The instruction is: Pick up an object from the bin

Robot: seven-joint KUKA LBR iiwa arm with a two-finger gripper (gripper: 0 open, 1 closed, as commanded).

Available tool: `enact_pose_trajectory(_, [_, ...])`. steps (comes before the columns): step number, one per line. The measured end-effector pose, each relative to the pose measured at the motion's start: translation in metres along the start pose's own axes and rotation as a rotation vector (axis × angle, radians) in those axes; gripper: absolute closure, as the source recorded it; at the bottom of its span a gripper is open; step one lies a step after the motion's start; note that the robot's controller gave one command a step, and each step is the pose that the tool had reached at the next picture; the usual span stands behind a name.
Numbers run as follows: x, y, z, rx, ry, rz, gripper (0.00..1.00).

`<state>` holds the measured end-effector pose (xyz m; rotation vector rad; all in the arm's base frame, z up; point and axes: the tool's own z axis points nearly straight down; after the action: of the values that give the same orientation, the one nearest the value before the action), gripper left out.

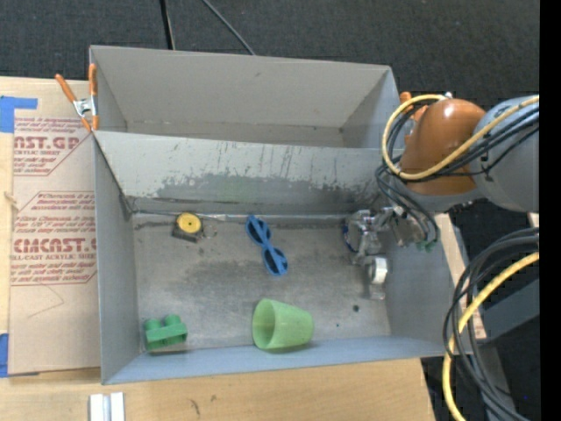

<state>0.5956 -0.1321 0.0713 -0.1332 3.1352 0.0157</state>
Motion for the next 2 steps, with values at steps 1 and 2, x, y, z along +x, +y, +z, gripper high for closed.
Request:
enact_pose_trajectory(1, [0.0036, 0.0097, -0.0829, 0.012, -0.007, -0.011, 1.0])
enact_pose_trajectory(2, [0.0056, 0.0098, -0.078, 0.009, 0.001, -0.01, 0.0])
